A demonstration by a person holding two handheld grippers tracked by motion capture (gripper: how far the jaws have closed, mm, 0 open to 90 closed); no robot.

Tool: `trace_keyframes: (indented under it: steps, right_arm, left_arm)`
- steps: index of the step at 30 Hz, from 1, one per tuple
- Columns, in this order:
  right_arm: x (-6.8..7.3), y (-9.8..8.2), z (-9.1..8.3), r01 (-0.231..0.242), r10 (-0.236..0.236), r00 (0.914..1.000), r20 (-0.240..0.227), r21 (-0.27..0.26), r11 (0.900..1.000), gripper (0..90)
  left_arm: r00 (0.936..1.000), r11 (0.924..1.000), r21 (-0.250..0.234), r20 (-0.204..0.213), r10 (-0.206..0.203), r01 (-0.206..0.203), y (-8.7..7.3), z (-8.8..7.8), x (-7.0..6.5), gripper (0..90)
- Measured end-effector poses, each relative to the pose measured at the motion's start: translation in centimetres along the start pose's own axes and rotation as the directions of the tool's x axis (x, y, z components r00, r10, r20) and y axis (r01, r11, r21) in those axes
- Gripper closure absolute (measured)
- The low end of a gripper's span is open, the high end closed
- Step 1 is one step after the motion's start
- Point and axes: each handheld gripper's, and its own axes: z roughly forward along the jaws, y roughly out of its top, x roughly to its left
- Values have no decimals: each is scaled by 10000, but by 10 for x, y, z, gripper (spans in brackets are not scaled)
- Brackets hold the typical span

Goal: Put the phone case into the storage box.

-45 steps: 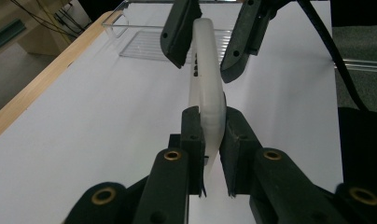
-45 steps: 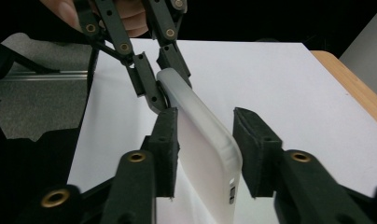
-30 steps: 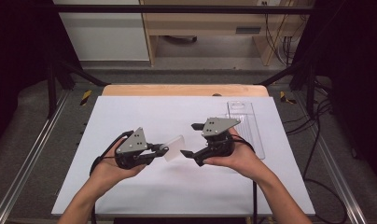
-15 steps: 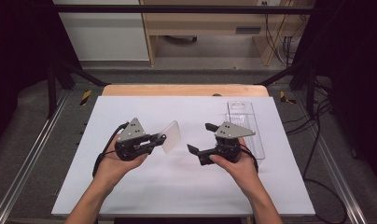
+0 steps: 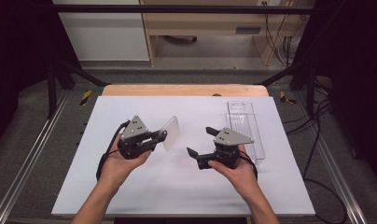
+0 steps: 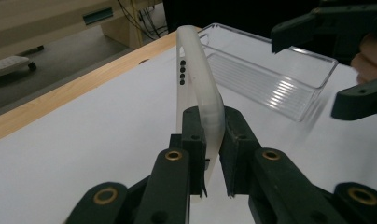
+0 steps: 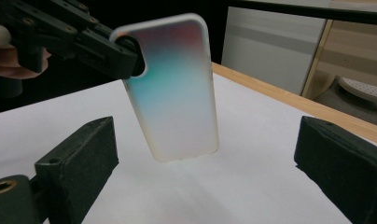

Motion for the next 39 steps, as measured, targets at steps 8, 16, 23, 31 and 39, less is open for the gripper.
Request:
trace_keyframes:
  steps: [8, 16, 23, 31, 39]
  right_arm:
    - [2, -4, 4, -160, 160, 9999, -39, 108, 9998, 43]
    - [12, -10, 14, 20, -18, 9999, -137, 82, 10000, 36]
    - [19, -12, 18, 80, -86, 9995, -296, -217, 9997, 38]
    - [23, -13, 21, 138, -163, 9983, -555, -464, 9988, 32]
    - [21, -16, 22, -74, 26, 9973, -730, -657, 9978, 35]
  left_arm:
    - [9998, 9998, -54, 62, -167, 168, 1, -1, 0, 806]
    - [9991, 9994, -116, 282, -330, 334, 1, 0, -1, 807]
    - [9971, 9976, -188, 377, -664, 671, 2, -1, -1, 808]
    - [9939, 9960, -273, 721, -829, 850, 2, -2, -4, 810]
    - [9913, 9950, -247, 923, -938, 964, 1, 0, -8, 811]
